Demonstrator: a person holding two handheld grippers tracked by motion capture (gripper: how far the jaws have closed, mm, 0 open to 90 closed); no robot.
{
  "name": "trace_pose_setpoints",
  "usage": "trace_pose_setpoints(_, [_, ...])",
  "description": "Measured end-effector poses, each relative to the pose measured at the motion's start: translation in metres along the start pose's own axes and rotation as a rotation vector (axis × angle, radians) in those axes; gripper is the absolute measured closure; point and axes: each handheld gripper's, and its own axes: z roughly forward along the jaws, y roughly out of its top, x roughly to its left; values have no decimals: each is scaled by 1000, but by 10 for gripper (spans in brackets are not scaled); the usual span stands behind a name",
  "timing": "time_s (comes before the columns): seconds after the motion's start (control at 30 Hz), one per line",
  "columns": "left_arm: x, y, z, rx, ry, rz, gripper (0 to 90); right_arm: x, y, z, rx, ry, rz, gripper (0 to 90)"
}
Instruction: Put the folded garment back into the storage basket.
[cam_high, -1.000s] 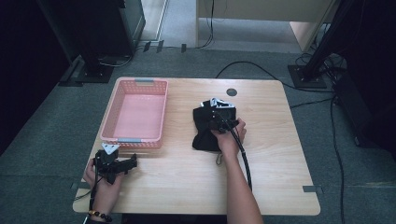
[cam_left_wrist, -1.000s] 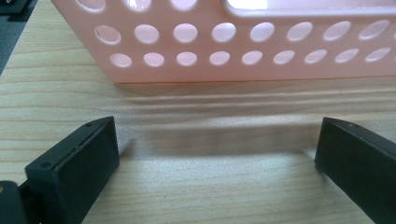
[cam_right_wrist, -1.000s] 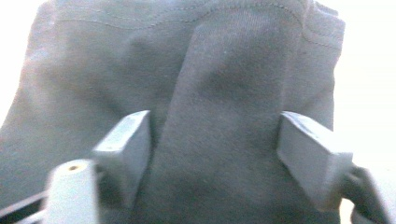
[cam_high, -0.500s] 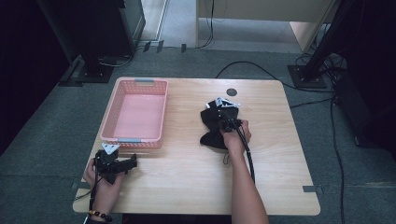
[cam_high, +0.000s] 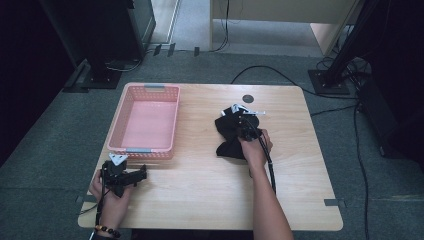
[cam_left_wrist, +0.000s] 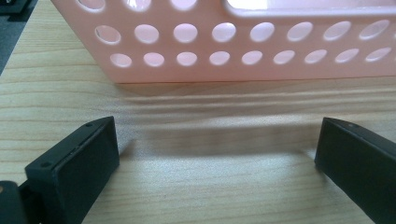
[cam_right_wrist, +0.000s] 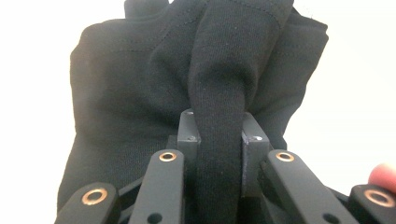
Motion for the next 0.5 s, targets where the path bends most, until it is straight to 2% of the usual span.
trace_pose_setpoints(0.3, [0,0,0,1,0,0,0,7,11,-19,-26,58,22,767])
trace_pose_setpoints(0.33, [0,0,0,1,0,0,0,12,16,-25,-34,71,23,767])
trace_pose_setpoints(0.5, [0,0,0,1,0,0,0,20,25,-37,-39,89,12,767])
